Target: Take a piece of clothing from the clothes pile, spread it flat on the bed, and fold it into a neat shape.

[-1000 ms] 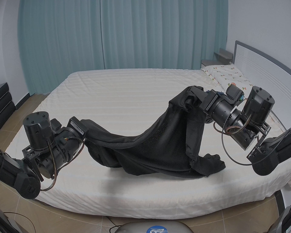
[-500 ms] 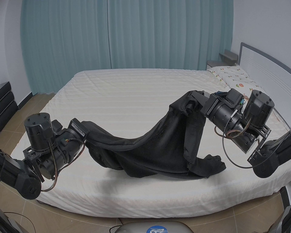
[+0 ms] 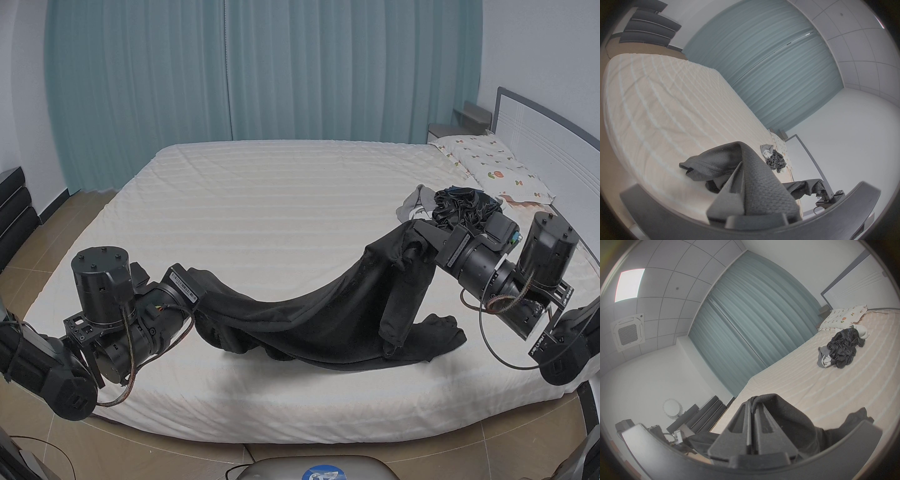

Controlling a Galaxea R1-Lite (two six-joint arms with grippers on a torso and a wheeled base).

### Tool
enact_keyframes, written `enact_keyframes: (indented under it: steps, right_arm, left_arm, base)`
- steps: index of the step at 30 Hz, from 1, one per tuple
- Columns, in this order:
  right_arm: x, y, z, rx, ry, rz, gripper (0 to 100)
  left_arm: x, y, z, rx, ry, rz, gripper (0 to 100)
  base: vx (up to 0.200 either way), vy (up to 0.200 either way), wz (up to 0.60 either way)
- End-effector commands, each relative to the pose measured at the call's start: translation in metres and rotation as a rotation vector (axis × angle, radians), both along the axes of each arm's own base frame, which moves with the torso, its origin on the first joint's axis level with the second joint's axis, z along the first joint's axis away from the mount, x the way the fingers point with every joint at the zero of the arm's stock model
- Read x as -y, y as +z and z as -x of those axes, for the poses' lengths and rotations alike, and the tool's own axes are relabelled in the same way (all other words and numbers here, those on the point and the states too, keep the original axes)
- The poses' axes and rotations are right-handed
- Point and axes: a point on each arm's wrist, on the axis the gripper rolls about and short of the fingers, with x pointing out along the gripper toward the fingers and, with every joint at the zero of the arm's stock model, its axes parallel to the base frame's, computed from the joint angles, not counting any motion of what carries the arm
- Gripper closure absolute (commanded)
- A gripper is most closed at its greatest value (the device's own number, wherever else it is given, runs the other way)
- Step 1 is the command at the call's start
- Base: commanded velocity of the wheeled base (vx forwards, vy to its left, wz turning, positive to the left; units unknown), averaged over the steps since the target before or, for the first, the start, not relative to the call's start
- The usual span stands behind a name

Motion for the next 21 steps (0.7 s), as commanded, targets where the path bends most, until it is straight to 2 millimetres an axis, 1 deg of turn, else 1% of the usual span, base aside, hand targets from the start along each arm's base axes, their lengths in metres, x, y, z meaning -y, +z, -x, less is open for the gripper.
enact_keyframes:
  steps: [1, 2, 4, 5, 6, 7, 8, 10, 11, 13, 14, 15, 16, 17, 18, 19, 20, 21]
  right_arm:
    - [0.014, 0.019, 0.044, 0.049, 0.043, -0.032, 100]
    - [0.018, 0.026, 0.058, 0.078, 0.059, -0.048, 100]
    - [0.024, 0.039, 0.076, 0.122, 0.077, -0.071, 100]
    - [0.026, 0.042, 0.078, 0.129, 0.077, -0.074, 100]
    - [0.034, 0.056, 0.091, 0.160, 0.078, -0.093, 100]
    - [0.035, 0.057, 0.092, 0.163, 0.078, -0.095, 100]
    - [0.042, 0.073, 0.102, 0.206, 0.080, -0.119, 100]
    - [0.051, 0.094, 0.114, 0.262, 0.084, -0.150, 100]
    - [0.058, 0.108, 0.122, 0.304, 0.088, -0.168, 100]
    - [0.067, 0.130, 0.128, 0.355, 0.085, -0.179, 100]
    - [0.071, 0.137, 0.127, 0.364, 0.075, -0.176, 100]
    - [0.071, 0.137, 0.127, 0.364, 0.075, -0.176, 100]
    - [0.080, 0.153, 0.120, 0.381, 0.034, -0.162, 100]
    - [0.082, 0.160, 0.115, 0.386, 0.020, -0.154, 100]
    - [0.082, 0.160, 0.115, 0.386, 0.020, -0.154, 100]
    - [0.086, 0.169, 0.104, 0.389, 0.005, -0.159, 100]
    - [0.088, 0.183, 0.089, 0.393, -0.007, -0.186, 100]
    - [0.088, 0.190, 0.080, 0.400, -0.012, -0.196, 100]
  left_arm:
    - [0.000, 0.016, 0.018, 0.022, -0.026, 0.009, 100]
    - [-0.001, 0.023, 0.026, 0.020, -0.037, 0.008, 100]
    - [-0.003, 0.034, 0.034, 0.029, -0.047, 0.013, 100]
    - [-0.003, 0.036, 0.035, 0.032, -0.047, 0.015, 100]
    - [-0.006, 0.047, 0.039, 0.061, -0.049, 0.030, 100]
    - [-0.006, 0.048, 0.039, 0.064, -0.048, 0.031, 100]
    - [-0.007, 0.060, 0.041, 0.096, -0.049, 0.037, 100]
    - [-0.008, 0.073, 0.042, 0.124, -0.049, 0.040, 100]
    - [-0.008, 0.081, 0.041, 0.135, -0.048, 0.041, 100]
    - [-0.006, 0.095, 0.038, 0.148, -0.048, 0.045, 100]
    - [-0.006, 0.102, 0.036, 0.154, -0.043, 0.048, 100]
    - [-0.006, 0.102, 0.036, 0.154, -0.043, 0.048, 100]
    - [-0.005, 0.113, 0.032, 0.158, -0.037, 0.051, 100]
    - [-0.006, 0.117, 0.029, 0.162, -0.031, 0.053, 100]
    - [-0.006, 0.117, 0.029, 0.162, -0.031, 0.053, 100]
    - [-0.007, 0.122, 0.026, 0.164, -0.018, 0.056, 100]
    - [-0.008, 0.126, 0.018, 0.162, 0.000, 0.055, 100]
    - [-0.006, 0.126, 0.013, 0.155, 0.005, 0.052, 100]
  base:
    - [-0.200, 0.000, 0.00]
    - [-0.200, 0.000, 0.00]
    - [-0.200, 0.000, 0.00]
    - [0.000, 0.000, 0.00]
    - [0.000, 0.000, 0.00]
    - [0.000, 0.000, 0.00]
    - [0.000, 0.000, 0.00]
    - [0.000, 0.000, 0.00]
    - [0.000, 0.000, 0.00]
    - [0.000, 0.000, 0.00]
    - [0.000, 0.000, 0.00]
    - [0.000, 0.000, 0.00]
    - [0.000, 0.000, 0.00]
    - [0.000, 0.000, 0.00]
    - [0.000, 0.000, 0.00]
    - [0.000, 0.000, 0.00]
    - [0.000, 0.000, 0.00]
    - [0.000, 0.000, 0.00]
